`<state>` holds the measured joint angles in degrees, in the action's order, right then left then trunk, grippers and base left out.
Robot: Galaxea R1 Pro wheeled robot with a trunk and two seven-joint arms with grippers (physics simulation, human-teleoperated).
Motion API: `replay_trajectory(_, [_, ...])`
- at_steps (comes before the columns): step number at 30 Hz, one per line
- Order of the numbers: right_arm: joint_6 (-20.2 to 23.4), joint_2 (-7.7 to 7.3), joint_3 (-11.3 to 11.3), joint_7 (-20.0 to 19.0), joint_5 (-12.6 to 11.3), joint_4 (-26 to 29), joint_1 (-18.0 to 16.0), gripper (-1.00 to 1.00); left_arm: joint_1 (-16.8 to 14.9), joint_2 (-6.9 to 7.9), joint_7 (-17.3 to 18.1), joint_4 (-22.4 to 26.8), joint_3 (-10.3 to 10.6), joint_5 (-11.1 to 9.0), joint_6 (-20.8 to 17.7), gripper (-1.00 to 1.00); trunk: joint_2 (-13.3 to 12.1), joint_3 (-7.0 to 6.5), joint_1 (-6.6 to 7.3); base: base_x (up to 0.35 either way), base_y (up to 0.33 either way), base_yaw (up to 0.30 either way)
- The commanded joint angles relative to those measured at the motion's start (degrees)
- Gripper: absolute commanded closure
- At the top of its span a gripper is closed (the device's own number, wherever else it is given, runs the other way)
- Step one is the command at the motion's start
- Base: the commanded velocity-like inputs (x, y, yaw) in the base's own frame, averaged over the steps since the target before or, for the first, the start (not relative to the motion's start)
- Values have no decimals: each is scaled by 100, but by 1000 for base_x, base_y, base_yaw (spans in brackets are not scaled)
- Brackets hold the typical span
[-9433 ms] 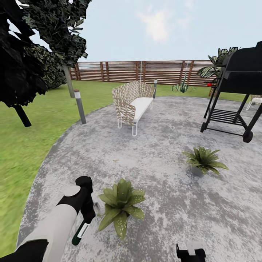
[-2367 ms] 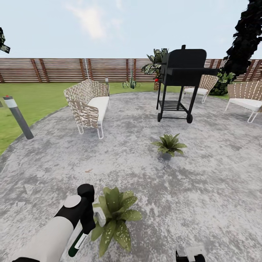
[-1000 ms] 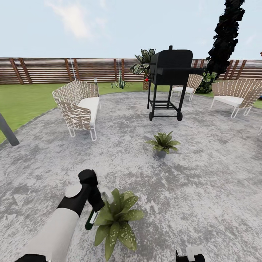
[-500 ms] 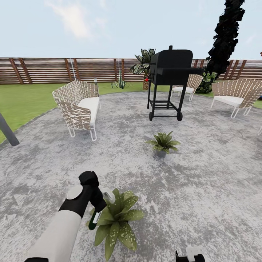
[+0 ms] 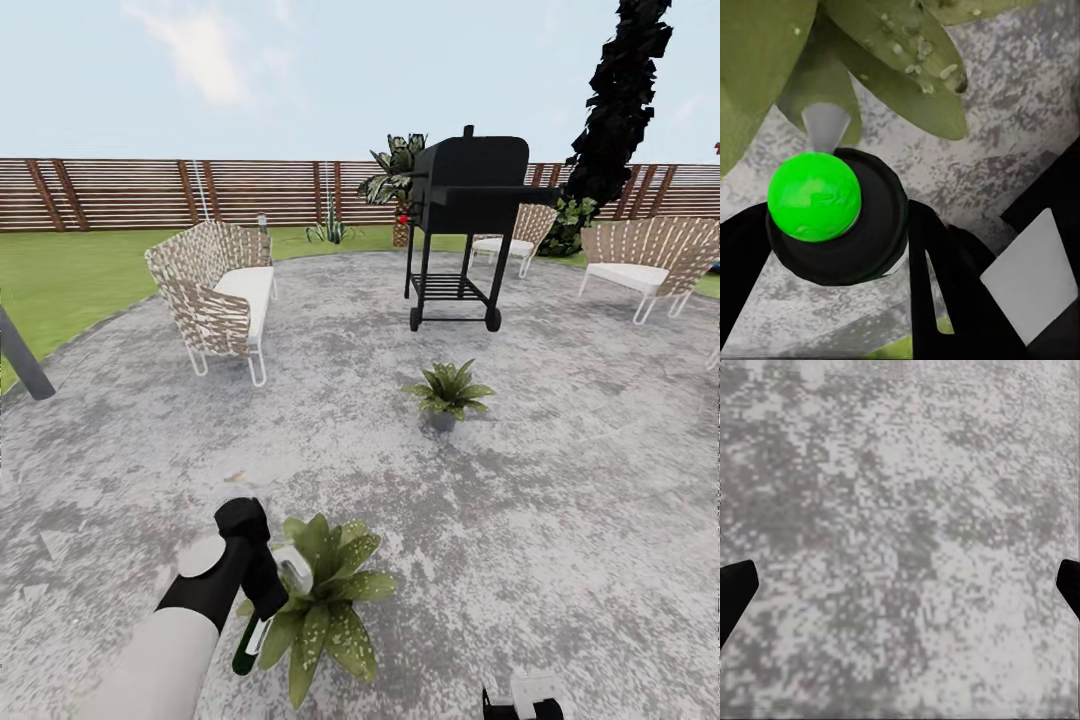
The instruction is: Pick up the pesticide atomizer in the garden and spray insectifuge to fully cover both potted plants in the garden.
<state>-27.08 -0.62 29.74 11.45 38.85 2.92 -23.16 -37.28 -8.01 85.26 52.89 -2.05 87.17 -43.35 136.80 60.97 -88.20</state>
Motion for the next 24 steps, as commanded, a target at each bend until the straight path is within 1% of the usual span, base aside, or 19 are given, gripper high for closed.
replay_trajectory(1, [-17,0,32,33,61,-11,-5,-100,21,-8,54,6,-22,45,-60,100,2,5,4,-297,5,0])
replay_trajectory(4, [-17,-1,30,30,61,-11,-5,-100,46,-8,53,3,-23,35,-60,100,2,5,4,-317,86,0])
replay_trajectory(6, [-17,0,32,27,61,-11,-5,-100,53,-8,53,2,-24,29,-62,100,2,5,4,-238,221,-44])
replay_trajectory(10, [-17,1,32,29,61,-11,-5,-100,56,-8,57,-11,-31,49,-68,100,2,5,4,-54,288,-237])
replay_trajectory(12, [-17,1,32,27,61,-11,-5,-100,66,-8,60,-104,-32,67,-59,100,2,5,4,-7,303,-289])
replay_trajectory(14, [-17,1,32,28,61,-11,-5,-100,71,-8,61,-294,-26,77,-48,100,2,5,4,-2,303,-293])
replay_trajectory(16, [-17,-1,32,31,61,-11,-5,-100,78,-8,61,-827,1,88,-37,100,2,5,4,0,157,-129])
replay_trajectory(20, [-17,2,27,28,61,-11,-5,-100,78,-8,54,-1241,11,90,-45,100,2,5,4,0,28,-23])
replay_trajectory(22, [-20,59,24,32,63,-12,-5,-100,77,-8,46,-1429,-3,93,-60,100,2,5,4,0,2,-2])
replay_trajectory(24, [-18,82,23,33,61,-11,-5,-100,79,-6,63,-1479,-25,85,-79,100,2,5,4,0,0,0])
